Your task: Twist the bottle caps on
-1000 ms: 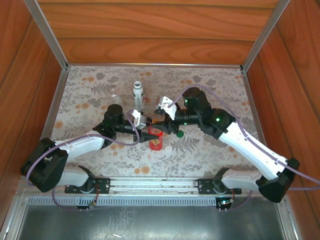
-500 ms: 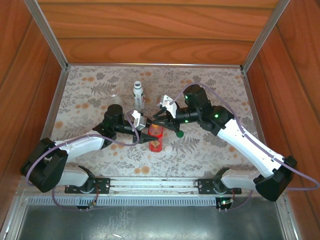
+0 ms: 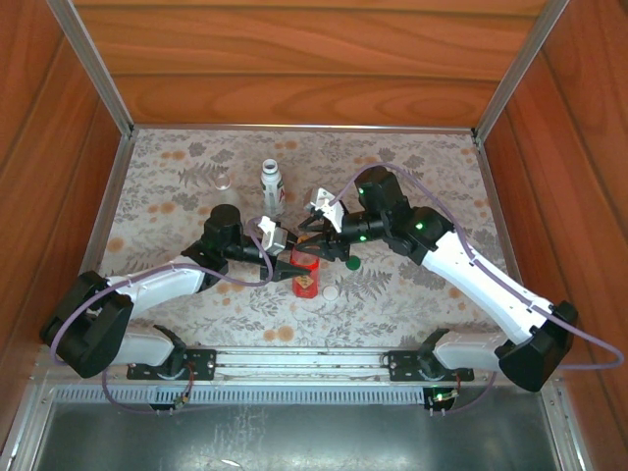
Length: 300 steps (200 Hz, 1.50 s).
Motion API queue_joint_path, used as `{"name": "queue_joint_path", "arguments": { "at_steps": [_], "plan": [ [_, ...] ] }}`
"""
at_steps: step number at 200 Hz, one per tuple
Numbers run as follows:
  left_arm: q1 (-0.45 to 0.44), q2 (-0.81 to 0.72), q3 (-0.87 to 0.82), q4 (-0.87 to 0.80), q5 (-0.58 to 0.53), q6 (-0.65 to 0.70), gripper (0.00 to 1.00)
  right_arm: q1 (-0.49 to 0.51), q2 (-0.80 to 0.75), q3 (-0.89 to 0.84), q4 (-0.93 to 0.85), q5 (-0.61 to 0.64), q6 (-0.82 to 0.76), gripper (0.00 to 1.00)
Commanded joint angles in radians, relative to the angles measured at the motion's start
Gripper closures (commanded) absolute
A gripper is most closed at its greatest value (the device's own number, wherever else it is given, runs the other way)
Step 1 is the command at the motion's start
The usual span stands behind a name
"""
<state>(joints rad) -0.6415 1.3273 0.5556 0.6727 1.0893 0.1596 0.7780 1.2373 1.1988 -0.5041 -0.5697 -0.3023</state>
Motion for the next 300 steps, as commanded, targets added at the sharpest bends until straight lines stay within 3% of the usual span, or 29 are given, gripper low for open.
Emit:
{"name": "queue_joint_path", "arguments": {
  "at_steps": [1, 44, 86, 141, 157, 179, 194, 225, 239, 271, 300],
  "plan": [
    [0.006, -0.021, 0.02, 0.018, 0.027, 0.006, 0.44, -0.005, 0.001, -0.006, -0.007, -0.052, 0.001, 0.49],
    [0.008, -0.021, 0.021, 0.014, 0.025, 0.006, 0.44, -0.013, 0.005, -0.002, -0.011, -0.067, 0.002, 0.66],
    [0.008, -0.028, 0.018, 0.013, 0.023, 0.005, 0.44, -0.012, 0.017, 0.004, -0.029, -0.071, 0.0, 0.57],
    [0.01, -0.031, 0.017, 0.011, -0.033, 0.011, 0.44, -0.012, 0.009, -0.006, 0.007, -0.003, 0.027, 0.79],
    [0.011, -0.037, 0.016, 0.011, -0.133, 0.031, 0.44, -0.013, 0.009, -0.005, 0.022, 0.11, 0.07, 0.83],
    [-0.002, -0.027, 0.032, 0.011, -0.397, 0.054, 0.44, -0.012, 0.027, 0.009, 0.047, 0.442, 0.188, 0.89],
    [-0.021, 0.019, 0.071, 0.012, -0.578, 0.049, 0.44, -0.01, 0.039, -0.012, 0.099, 0.582, 0.258, 0.91],
    [-0.061, 0.092, 0.146, 0.019, -0.805, 0.021, 0.44, 0.003, 0.087, -0.053, 0.179, 0.946, 0.49, 0.93],
    [-0.075, 0.107, 0.164, 0.02, -0.849, 0.015, 0.44, 0.003, 0.132, -0.036, 0.151, 1.053, 0.604, 0.93],
    [-0.08, 0.105, 0.143, 0.02, -0.834, 0.039, 0.44, 0.0, 0.156, -0.019, 0.192, 0.983, 0.581, 0.89],
    [-0.068, 0.081, 0.092, 0.019, -0.737, 0.074, 0.44, -0.015, 0.065, -0.069, 0.331, 0.708, 0.405, 0.76]
  ]
}}
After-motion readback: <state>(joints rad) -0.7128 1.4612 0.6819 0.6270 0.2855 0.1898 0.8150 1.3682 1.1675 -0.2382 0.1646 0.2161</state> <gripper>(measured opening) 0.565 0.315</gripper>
